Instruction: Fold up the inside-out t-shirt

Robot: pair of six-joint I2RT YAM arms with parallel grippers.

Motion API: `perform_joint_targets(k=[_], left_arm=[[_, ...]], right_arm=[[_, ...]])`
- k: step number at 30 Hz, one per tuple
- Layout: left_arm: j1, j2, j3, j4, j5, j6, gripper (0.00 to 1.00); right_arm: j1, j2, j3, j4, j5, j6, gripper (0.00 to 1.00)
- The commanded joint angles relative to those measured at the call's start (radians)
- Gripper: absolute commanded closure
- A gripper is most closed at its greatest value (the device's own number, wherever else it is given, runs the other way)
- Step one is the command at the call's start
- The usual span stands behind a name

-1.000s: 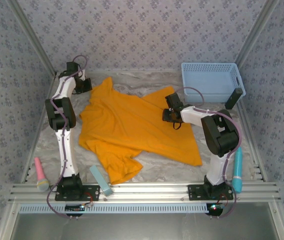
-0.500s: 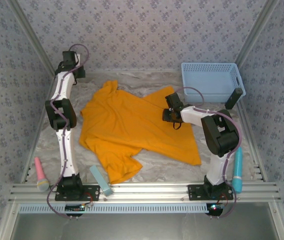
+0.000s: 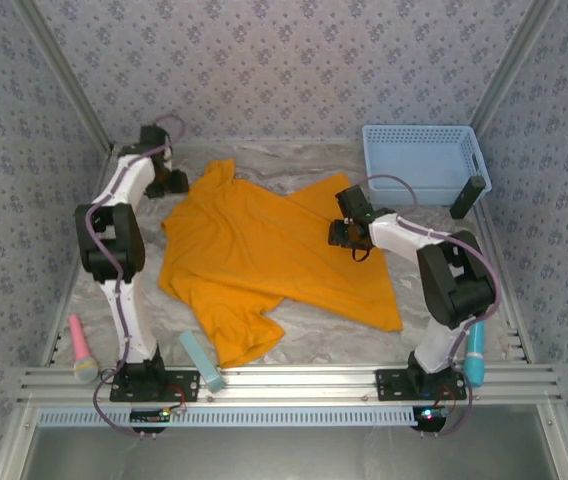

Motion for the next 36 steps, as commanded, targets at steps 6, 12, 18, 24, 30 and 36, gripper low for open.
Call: perform_joint_targets(k=[6,12,18,24,30,36], left_arm=[[-0.059,-0.162,-0.349,0.120,-0.005,-0.161,0.57],[-0.059,-0.031,-0.280,0.134,-0.014,-0.121,0.60],[-0.054,0.158,-0.047,0.026,-0.026,-0.074,0.62],[-0.052,0.315,0.227,-0.082,0.001,-0.028,0.59],[-0.046,0.233,0.359,-0.090,0.126,-0.018,0.46],[-0.087,-0.132,0.089,-0.088,0.117,-0.046,0.44]], right_arm=[[0.037,-0.152,-0.163,-0.044,-0.131,0.050,0.46],[0.049,-0.155,-0.244,0.009,-0.072,0.063,0.49],[0.014,-0.016,-0.206,0.162,-0.058,0.039,0.50],[-0.013,0.106,-0.045,0.178,-0.017,0.038,0.51],[0.009,0.032,0.021,0.148,-0.101,-0.027,0.47],[0.159,-0.192,-0.050,0.049,-0.004,-0.209,0.44]])
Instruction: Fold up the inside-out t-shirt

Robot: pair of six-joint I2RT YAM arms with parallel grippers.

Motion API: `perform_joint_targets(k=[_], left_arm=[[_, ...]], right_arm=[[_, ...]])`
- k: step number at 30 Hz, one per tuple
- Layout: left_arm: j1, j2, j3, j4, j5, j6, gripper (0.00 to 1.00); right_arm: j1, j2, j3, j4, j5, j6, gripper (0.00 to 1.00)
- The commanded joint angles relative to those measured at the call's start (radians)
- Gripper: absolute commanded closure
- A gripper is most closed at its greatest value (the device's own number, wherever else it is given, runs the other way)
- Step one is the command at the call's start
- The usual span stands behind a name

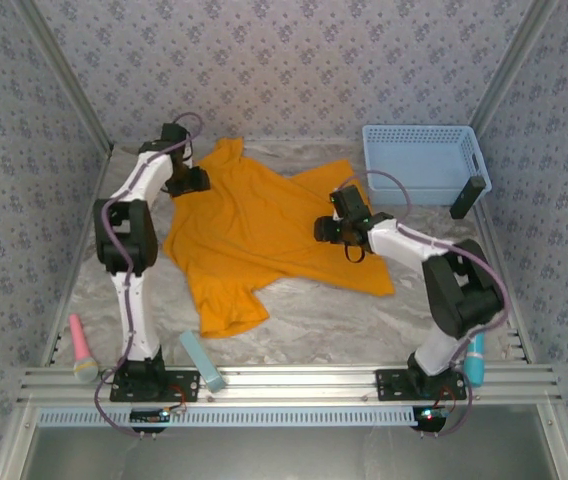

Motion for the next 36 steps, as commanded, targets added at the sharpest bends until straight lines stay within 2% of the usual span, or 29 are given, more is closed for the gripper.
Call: perform_joint_targets(k=[1,4,5,8,10,13,15,17,24,30,32,36], left_arm=[[-0.050,-0.306,-0.157,-0.046,0.000,-0.011,0.43],[-0.163,-0.516,-0.381,-0.024,-0.031,0.021,0.42],[-0.220,-0.579,-0.454,-0.014,-0.024,0.065,0.40],[-0.416,-0.728,-0.633,0.016,-0.029,0.193,0.35],[-0.527,-0.804,-0.743,0.060,-0.009,0.255,0.34],[-0.653,-0.881,-0.888,0.085,0.008,0.374,0.22],[-0.732,-0.904,-0.947,0.083,0.002,0.447,0.16],[-0.813,-0.904,-0.996,0.115,-0.082,0.460,0.14],[-0.890,-0.693,-0.952,-0.015,-0.260,0.419,0.17],[-0.908,-0.607,-0.916,-0.045,-0.329,0.375,0.22],[-0.914,-0.540,-0.873,-0.104,-0.331,0.376,0.25],[-0.915,-0.392,-0.780,-0.212,-0.257,0.354,0.24]], right_arm=[[0.098,-0.154,-0.044,-0.126,0.123,-0.098,0.44],[0.067,-0.273,-0.075,-0.343,0.259,0.149,0.41],[0.033,-0.306,-0.085,-0.440,0.262,0.254,0.41],[-0.030,-0.411,-0.163,-0.569,0.207,0.439,0.41],[-0.049,-0.488,-0.224,-0.613,0.171,0.516,0.41],[-0.099,-0.582,-0.294,-0.669,0.095,0.599,0.41],[-0.155,-0.617,-0.344,-0.645,0.016,0.605,0.42],[-0.208,-0.634,-0.395,-0.612,-0.036,0.599,0.43],[-0.360,-0.637,-0.462,-0.499,-0.158,0.520,0.45],[-0.426,-0.628,-0.461,-0.501,-0.137,0.474,0.45],[-0.456,-0.619,-0.466,-0.496,-0.139,0.468,0.44],[-0.492,-0.599,-0.482,-0.458,-0.162,0.461,0.44]])
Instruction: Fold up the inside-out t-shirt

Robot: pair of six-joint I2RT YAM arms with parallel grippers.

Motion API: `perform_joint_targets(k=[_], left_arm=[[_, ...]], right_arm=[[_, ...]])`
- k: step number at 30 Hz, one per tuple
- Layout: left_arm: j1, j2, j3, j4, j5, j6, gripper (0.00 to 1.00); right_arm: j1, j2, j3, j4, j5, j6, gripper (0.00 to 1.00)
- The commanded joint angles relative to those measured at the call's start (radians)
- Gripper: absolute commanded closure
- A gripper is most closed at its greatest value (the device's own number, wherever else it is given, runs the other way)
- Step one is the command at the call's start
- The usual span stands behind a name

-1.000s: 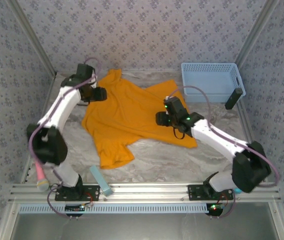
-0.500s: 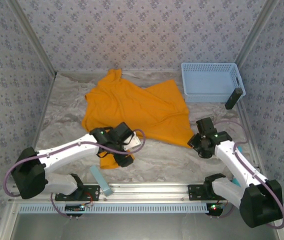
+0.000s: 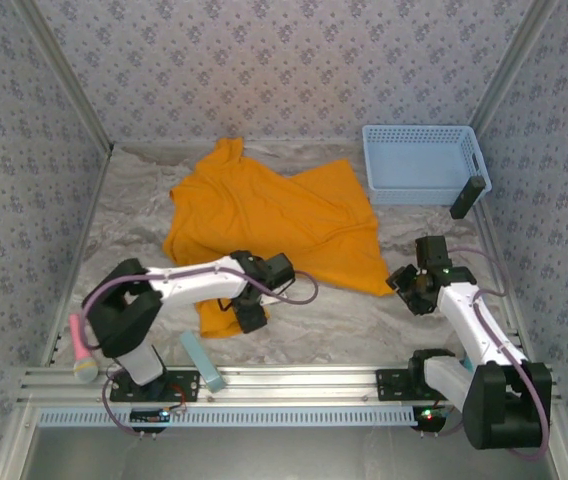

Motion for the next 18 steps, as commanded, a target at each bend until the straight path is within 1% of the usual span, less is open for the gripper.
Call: perform_joint_targets(k=[1,3,8,10,11,13,15,16,17,18], left_arm=[[-0.009,0.116,0.076,-0.148,0.025,-0.032,0.26],[-0.009,0.157,0.088,-0.172,0.058,-0.034,0.29],[-0.017,0.136,0.094,-0.178,0.112,-0.038,0.31],[-0.016,0.135,0.097,-0.183,0.159,-0.027,0.31],[-0.017,0.144,0.095,-0.186,0.179,-0.012,0.34],[-0.017,0.184,0.101,-0.190,0.156,-0.014,0.47],[-0.017,0.219,0.109,-0.200,0.150,-0.015,0.58],[-0.015,0.223,0.115,-0.203,0.160,-0.022,0.69],[-0.014,0.215,0.120,-0.198,0.176,-0.021,0.78],[-0.014,0.200,0.115,-0.188,0.186,-0.015,0.79]], right_arm=[[-0.025,0.023,-0.018,0.019,-0.026,-0.025,0.44],[-0.033,0.037,-0.018,0.023,-0.032,-0.032,0.44],[-0.049,0.057,-0.014,0.026,-0.043,-0.053,0.44],[-0.054,0.065,-0.009,0.025,-0.048,-0.061,0.44],[-0.054,0.070,-0.005,0.027,-0.048,-0.065,0.44],[-0.059,0.081,0.001,0.032,-0.048,-0.071,0.44],[-0.060,0.091,0.005,0.037,-0.045,-0.073,0.44],[-0.060,0.095,0.002,0.043,-0.041,-0.075,0.44],[-0.061,0.101,0.000,0.043,-0.036,-0.075,0.45],[-0.062,0.104,-0.003,0.045,-0.029,-0.075,0.45]])
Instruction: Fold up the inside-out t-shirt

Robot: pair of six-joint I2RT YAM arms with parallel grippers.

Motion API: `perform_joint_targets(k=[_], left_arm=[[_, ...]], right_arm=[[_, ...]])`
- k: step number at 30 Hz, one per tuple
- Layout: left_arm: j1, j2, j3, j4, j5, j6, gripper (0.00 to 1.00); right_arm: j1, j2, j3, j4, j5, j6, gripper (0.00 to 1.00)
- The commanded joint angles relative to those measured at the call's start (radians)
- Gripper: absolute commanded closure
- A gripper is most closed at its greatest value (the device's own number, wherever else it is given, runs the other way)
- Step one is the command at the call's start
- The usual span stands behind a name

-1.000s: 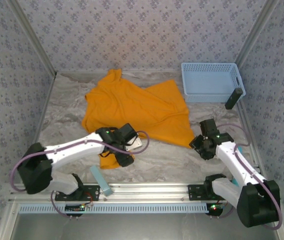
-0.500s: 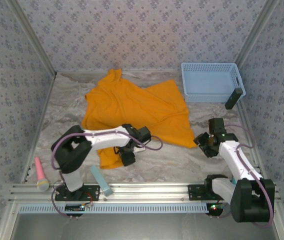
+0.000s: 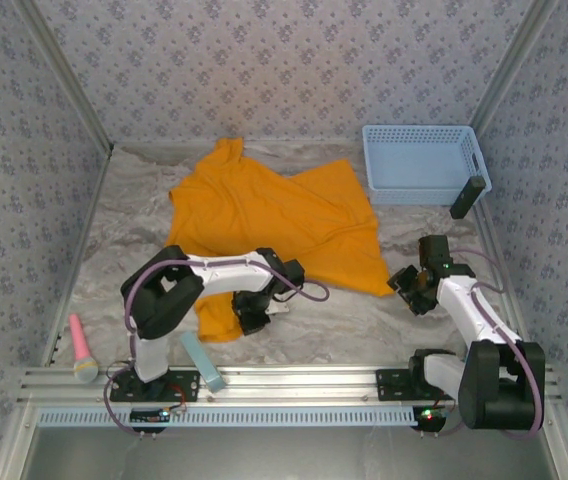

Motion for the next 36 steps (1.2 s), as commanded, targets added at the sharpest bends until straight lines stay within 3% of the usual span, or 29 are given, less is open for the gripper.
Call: perform_joint_targets(k=[1,3,7,15,20,23,25,32,36], left_arm=[[-0.002,-0.011,-0.004,0.000,0.046,0.015,0.82],[-0.003,-0.044,-0.027,0.001,0.021,0.044,1.00],[-0.004,-0.140,-0.025,-0.016,-0.045,0.084,1.00],[-0.006,-0.372,0.021,-0.085,-0.069,0.192,1.00],[-0.005,-0.418,0.013,-0.111,-0.033,0.219,1.00],[-0.007,-0.431,0.008,-0.135,-0.015,0.221,1.00],[-0.009,-0.443,0.013,-0.167,-0.021,0.235,1.00],[-0.013,-0.580,0.061,-0.301,0.001,0.319,1.00],[-0.045,-0.696,0.041,-0.332,0.026,0.441,1.00]], right_arm=[[-0.008,0.012,0.002,0.003,0.013,-0.014,0.45],[-0.008,0.012,-0.014,0.013,0.022,0.003,0.45],[0.006,0.012,-0.031,0.054,-0.003,0.065,0.44],[0.114,0.012,-0.032,0.101,0.026,0.197,0.50],[0.130,0.078,-0.035,0.175,0.047,0.269,0.72],[0.143,0.106,-0.027,0.143,0.101,0.308,0.95],[0.145,0.100,-0.023,0.115,0.131,0.333,1.00],[0.142,-0.033,0.024,-0.113,0.254,0.394,1.00],[0.138,-0.072,0.056,-0.158,0.269,0.391,1.00]])
